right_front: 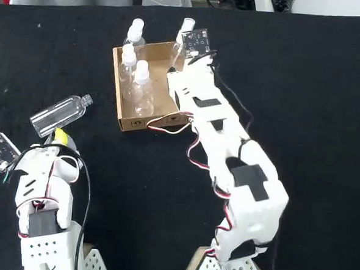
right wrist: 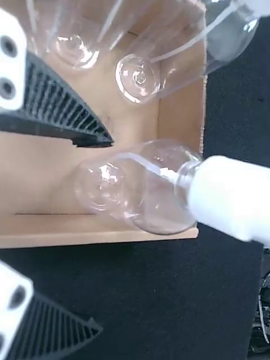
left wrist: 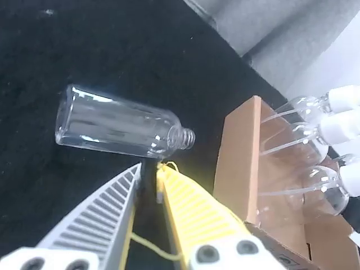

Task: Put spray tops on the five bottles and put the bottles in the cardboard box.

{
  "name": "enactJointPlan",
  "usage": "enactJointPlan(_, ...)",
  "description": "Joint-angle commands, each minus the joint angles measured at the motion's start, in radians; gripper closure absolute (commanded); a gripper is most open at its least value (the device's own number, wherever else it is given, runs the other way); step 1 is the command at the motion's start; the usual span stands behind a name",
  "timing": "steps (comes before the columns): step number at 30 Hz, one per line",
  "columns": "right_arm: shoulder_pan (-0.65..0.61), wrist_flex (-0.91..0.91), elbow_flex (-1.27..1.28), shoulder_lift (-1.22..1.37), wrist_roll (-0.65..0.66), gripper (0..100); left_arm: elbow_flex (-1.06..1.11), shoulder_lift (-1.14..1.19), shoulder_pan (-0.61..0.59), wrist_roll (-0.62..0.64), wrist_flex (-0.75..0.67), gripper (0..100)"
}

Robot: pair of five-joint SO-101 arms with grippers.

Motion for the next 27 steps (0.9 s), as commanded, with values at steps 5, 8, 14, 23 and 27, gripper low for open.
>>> enactJointPlan(5, -0.025, 0.077, 0.056, -0.196, 0.017, 60.3, 0.028, -0.009, -0.010, -0.008, -0.029, 96)
enactJointPlan(8, -0.025, 0.193, 0.056, -0.259, 0.017, 60.3, 0.028, -0.009, -0.010, -0.008, -0.029, 96)
enactJointPlan(14, -0.029, 0.390, 0.058, -0.374, 0.011, 60.3, 0.022, -0.009, -0.087, -0.009, -0.038, 96)
enactJointPlan(23, -0.029, 0.700, 0.062, -0.545, 0.006, 60.3, 0.012, -0.009, -0.119, -0.009, -0.038, 96)
enactJointPlan(27, -0.031, 0.824, 0.062, -0.638, -0.037, 60.3, 0.012, -0.009, -0.119, -0.009, -0.038, 96)
